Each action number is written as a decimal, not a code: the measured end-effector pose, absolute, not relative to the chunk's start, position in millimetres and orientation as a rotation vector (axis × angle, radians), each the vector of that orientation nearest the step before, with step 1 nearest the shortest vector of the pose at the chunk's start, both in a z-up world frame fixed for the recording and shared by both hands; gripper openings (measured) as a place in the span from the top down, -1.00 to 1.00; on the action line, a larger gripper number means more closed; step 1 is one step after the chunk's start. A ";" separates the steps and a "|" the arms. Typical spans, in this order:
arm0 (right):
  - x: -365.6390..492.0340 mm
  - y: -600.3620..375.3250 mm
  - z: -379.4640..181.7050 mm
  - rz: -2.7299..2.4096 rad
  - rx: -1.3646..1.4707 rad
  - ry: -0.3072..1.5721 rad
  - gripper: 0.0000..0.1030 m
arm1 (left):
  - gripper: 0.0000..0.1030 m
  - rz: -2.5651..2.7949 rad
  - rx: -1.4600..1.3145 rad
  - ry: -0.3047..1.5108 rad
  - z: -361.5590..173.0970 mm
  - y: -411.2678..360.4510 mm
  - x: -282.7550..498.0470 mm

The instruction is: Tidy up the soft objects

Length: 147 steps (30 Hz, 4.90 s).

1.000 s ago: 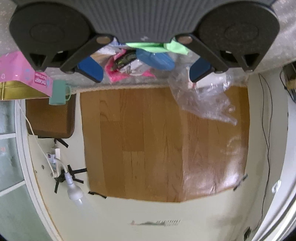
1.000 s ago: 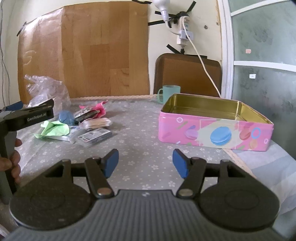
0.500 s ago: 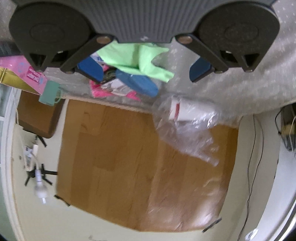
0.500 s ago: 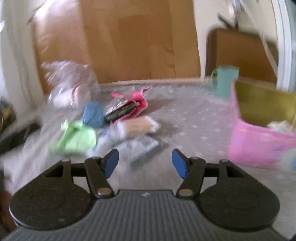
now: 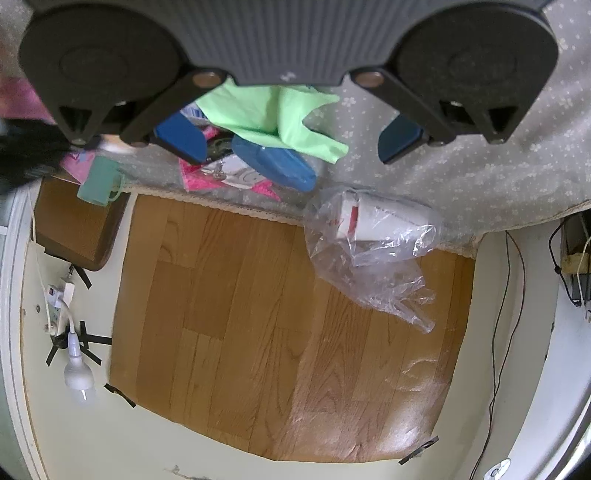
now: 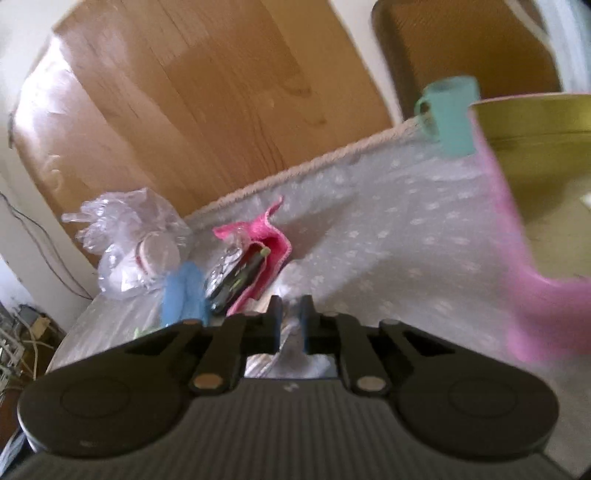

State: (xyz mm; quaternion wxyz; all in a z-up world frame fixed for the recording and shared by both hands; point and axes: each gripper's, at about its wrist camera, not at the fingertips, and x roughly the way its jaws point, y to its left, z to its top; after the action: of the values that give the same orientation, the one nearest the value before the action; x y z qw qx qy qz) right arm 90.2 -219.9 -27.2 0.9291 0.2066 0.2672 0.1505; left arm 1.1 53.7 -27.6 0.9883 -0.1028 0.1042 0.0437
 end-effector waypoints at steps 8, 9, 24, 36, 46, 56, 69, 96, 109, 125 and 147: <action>-65.8 -307.2 -69.0 0.101 0.378 0.465 0.52 | -0.99 -0.060 -0.197 0.258 -23.7 46.0 0.0; -79.3 -309.9 -73.4 0.097 0.337 0.463 0.08 | -0.99 -0.112 -0.169 0.277 -20.4 37.5 0.0; -78.6 -293.1 -97.7 0.218 -0.004 0.438 -0.02 | -0.13 -0.843 -0.147 0.872 -34.3 -137.0 49.8; -28.4 -351.5 -10.5 0.050 0.033 0.194 0.21 | -0.13 -0.892 -0.061 0.547 61.8 -202.4 84.6; 31.6 -391.4 -26.5 -0.228 0.099 0.320 -0.17 | -0.54 -0.797 -0.125 0.640 36.6 -243.9 155.6; -32.0 -325.1 -16.3 -0.034 0.163 0.186 -0.17 | -0.59 -0.678 -0.160 0.438 60.5 -97.2 87.9; 61.0 -157.6 -58.8 0.325 -0.037 0.508 -0.68 | -0.57 -0.181 -0.351 0.571 -6.6 137.6 37.3; 103.0 -166.5 -68.4 0.355 -0.056 0.578 -0.12 | -0.41 -0.457 -0.100 0.815 -43.9 -49.7 164.3; 10.0 -221.4 -19.5 0.181 -0.015 0.295 0.07 | -0.26 -0.637 -0.179 0.676 17.1 -94.5 99.0; 17.0 -433.9 -19.3 -0.229 0.060 0.266 0.02 | -0.33 -0.979 -0.066 0.638 38.3 -367.8 135.6; -6.8 -262.3 -41.9 0.202 0.181 0.381 -0.14 | -0.59 -0.428 -0.088 0.516 16.7 5.4 48.0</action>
State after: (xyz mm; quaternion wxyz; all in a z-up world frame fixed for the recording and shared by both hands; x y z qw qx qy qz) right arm -6.8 -262.3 -41.9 0.9728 0.0895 0.1885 0.1003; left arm 48.0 5.4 16.7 0.9433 -0.0434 0.2532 -0.2101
